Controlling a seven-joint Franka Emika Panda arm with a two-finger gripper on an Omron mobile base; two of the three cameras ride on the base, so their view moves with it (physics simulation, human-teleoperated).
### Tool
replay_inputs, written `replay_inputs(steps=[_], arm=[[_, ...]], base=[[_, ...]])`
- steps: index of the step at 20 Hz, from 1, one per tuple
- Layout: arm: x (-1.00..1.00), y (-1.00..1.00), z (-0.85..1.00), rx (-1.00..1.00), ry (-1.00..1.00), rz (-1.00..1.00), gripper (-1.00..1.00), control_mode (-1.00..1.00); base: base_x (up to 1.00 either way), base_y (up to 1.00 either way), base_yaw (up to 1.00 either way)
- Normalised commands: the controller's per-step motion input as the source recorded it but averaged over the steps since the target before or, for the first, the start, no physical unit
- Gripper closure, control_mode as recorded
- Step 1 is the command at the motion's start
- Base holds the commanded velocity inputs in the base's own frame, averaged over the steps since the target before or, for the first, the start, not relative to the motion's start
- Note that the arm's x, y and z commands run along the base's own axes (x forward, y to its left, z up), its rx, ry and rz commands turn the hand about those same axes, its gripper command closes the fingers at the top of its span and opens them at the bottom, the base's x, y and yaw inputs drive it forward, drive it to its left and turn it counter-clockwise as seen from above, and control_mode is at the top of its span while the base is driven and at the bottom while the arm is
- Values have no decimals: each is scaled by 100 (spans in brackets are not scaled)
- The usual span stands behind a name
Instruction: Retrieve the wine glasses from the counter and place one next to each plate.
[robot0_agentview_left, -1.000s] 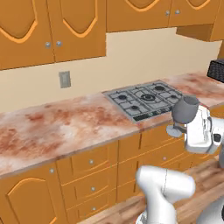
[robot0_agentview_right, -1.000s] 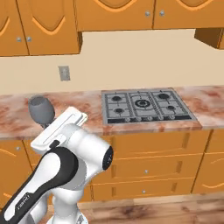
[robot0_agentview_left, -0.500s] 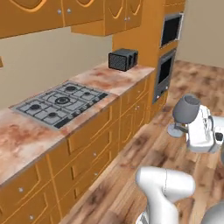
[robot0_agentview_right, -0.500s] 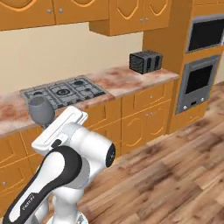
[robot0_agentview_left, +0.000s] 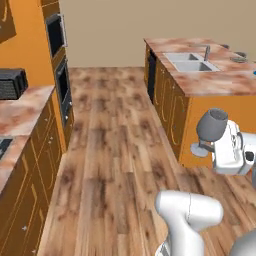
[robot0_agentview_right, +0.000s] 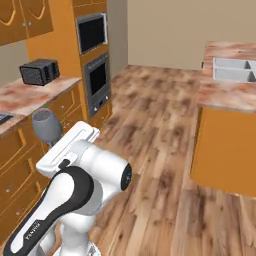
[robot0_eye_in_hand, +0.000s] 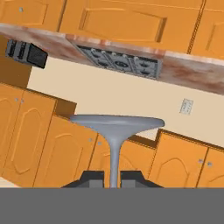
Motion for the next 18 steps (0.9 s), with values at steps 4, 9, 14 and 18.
replay_inputs(steps=[4, 9, 14, 18], arm=[[0, 0, 0, 0, 0, 0, 100, 100], [0, 0, 0, 0, 0, 0, 100, 100], [0, 0, 0, 0, 0, 0, 100, 100], [0, 0, 0, 0, 0, 0, 100, 100]], base=[[2, -45, -72], [0, -100, -27], [12, -100, 1], [27, -100, 10]])
